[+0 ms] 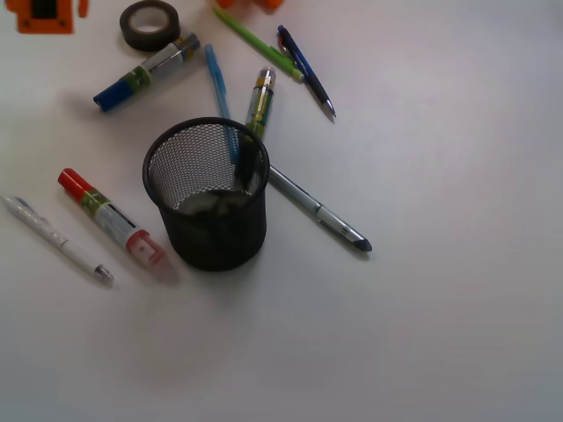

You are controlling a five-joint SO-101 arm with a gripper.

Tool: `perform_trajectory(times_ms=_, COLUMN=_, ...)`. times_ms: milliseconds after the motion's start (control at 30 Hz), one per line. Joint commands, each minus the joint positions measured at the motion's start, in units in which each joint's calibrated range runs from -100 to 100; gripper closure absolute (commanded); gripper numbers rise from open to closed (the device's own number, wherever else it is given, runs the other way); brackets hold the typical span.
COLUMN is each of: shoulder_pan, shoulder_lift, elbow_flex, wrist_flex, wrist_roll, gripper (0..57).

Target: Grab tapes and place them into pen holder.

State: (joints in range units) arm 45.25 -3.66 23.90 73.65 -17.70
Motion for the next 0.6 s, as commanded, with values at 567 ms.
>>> perform_trajectory(times_ms=567, shoulder_pan=2.94, shoulder_lift=-14.15, elbow_flex=24.83, wrist_flex=-4.27, wrist_roll=-0.68, gripper=24.8)
